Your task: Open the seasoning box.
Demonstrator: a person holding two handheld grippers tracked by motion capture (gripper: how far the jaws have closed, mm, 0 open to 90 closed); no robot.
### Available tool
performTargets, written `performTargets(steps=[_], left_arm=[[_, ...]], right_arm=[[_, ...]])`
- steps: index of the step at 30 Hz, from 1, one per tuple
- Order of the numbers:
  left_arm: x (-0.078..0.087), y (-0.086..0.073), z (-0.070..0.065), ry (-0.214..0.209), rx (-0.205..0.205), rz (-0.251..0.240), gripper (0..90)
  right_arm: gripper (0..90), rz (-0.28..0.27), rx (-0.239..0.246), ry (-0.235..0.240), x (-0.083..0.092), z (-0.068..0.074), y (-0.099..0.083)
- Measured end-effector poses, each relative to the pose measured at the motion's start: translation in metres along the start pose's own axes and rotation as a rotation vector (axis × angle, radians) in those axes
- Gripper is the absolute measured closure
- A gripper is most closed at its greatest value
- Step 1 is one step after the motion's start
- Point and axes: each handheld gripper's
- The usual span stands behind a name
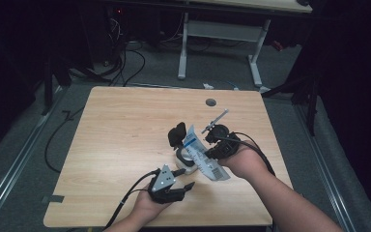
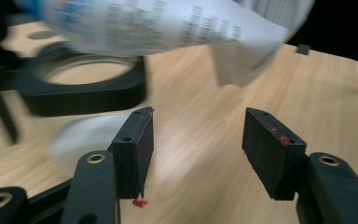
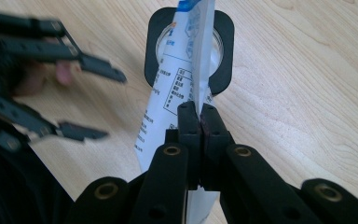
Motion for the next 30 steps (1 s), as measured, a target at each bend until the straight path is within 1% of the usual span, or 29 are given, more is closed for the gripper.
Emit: performTargets(steps=[1, 3, 4, 7, 9, 10, 13, 18, 20, 21, 24, 30], left_arm=[[0.005, 0.0, 0.005, 0.011, 0.006, -0.008, 43.9], [0.012, 0.0, 0.012, 0.03, 0.008, -0.018, 44.1], [0.016, 0.0, 0.015, 0.043, 0.002, -0.017, 44.3], [0.026, -0.002, 0.026, 0.093, -0.021, -0.019, 45.2], [0.032, -0.004, 0.03, 0.116, -0.033, -0.017, 45.3], [0.035, -0.004, 0.033, 0.123, -0.033, -0.018, 45.4], [0.043, -0.007, 0.039, 0.139, -0.021, -0.017, 45.4], [0.047, -0.01, 0.046, 0.151, 0.001, -0.014, 45.4], [0.047, -0.011, 0.047, 0.151, 0.003, -0.009, 45.4], [0.047, -0.011, 0.047, 0.151, 0.001, -0.009, 45.3], [0.046, -0.011, 0.047, 0.154, -0.001, -0.006, 45.3], [0.047, -0.011, 0.051, 0.159, 0.014, -0.01, 45.3]], right_arm=[[89.7, 0.002, -0.002, -0.002, 0.0, 0.0, 0.0], [89.7, 0.004, 0.013, -0.004, 0.0, -0.001, 0.0], [89.7, 0.006, 0.006, -0.004, 0.0, 0.0, 0.001], [89.7, 0.002, 0.014, -0.003, -0.001, -0.001, 0.001], [89.7, 0.003, 0.016, -0.002, -0.001, -0.001, 0.002], [89.7, 0.005, 0.012, -0.002, -0.002, -0.001, 0.002], [89.7, 0.005, 0.021, -0.003, -0.002, -0.001, 0.003], [89.7, -0.002, 0.021, -0.001, -0.002, 0.0, 0.004], [89.7, -0.003, 0.022, -0.006, -0.002, 0.0, 0.004], [89.7, -0.002, 0.015, -0.006, -0.001, 0.0, 0.004], [89.7, -0.007, 0.021, -0.01, 0.0, -0.001, 0.003], [89.7, -0.017, 0.008, -0.022, 0.005, -0.003, -0.001]])
Point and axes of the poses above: each handheld gripper's, and its own axes: x roughly backward along the jaws, y roughly out of its top, z roughly to its left, and after that the axes turned 9 degrees about x, right-handed
